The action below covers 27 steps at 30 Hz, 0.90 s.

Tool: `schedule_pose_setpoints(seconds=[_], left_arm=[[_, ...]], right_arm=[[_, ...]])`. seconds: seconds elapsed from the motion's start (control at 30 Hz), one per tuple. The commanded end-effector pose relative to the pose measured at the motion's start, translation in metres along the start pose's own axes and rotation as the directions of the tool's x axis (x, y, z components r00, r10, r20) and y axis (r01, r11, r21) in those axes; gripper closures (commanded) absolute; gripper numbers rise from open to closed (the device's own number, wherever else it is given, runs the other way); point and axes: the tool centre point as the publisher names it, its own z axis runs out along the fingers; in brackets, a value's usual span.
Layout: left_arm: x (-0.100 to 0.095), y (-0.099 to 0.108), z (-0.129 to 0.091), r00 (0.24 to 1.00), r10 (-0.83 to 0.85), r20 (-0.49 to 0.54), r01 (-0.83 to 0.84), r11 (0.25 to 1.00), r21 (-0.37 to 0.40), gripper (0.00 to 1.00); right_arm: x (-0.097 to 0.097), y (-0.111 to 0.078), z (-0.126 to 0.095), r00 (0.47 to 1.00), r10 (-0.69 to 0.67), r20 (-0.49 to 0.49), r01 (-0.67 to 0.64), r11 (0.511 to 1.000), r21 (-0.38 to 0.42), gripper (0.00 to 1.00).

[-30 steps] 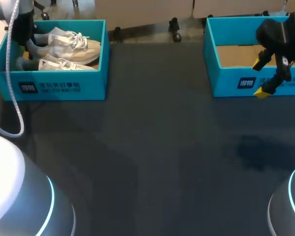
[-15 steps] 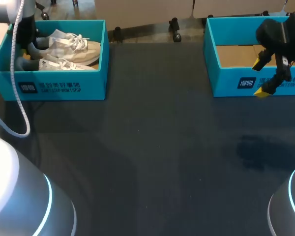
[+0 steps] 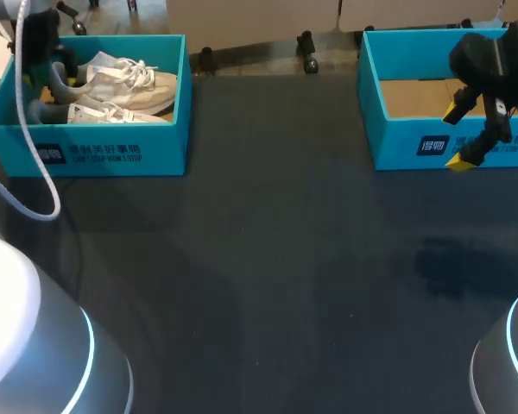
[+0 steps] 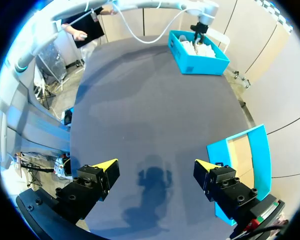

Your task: Take the shoe out of the shoebox, open the shoe tongue, remove and reinsert the insole, then place the shoe into the shoebox

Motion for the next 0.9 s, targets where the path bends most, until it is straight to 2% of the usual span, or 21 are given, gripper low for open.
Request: schedule_pose_setpoints(seconds=[0.03, 0.47, 0.57, 0.67, 0.9], left_arm=[[0.002, -0.008, -0.022, 1.0, 0.014, 0.007, -0.014, 1.0, 0.011, 0.0], [0.003, -0.036, -0.061, 0.997, 0.066, 0.037, -0.066, 0.998, -0.008, 0.0], [0.002, -0.046, -0.072, 0.996, 0.086, 0.025, -0.086, 0.996, -0.011, 0.0], [-0.002, -0.056, -0.084, 0.997, 0.078, -0.019, -0.079, 0.996, -0.046, 0.0], [-0.002, -0.056, -0.084, 0.997, 0.078, -0.019, -0.079, 0.996, -0.046, 0.0]], right_arm=[[-0.001, 0.001, 0.001, 1.0, 0.001, -0.002, -0.001, 1.0, 0.003, 0.0], [-0.001, 0.001, 0.001, 1.0, 0.001, -0.002, -0.001, 1.0, 0.003, 0.0], [-0.001, 0.001, 0.001, 1.0, 0.001, -0.002, -0.001, 1.0, 0.003, 0.0], [-0.001, 0.001, 0.001, 1.0, 0.001, -0.002, -0.001, 1.0, 0.003, 0.0], [-0.001, 0.001, 0.001, 1.0, 0.001, -0.002, -0.001, 1.0, 0.003, 0.0]])
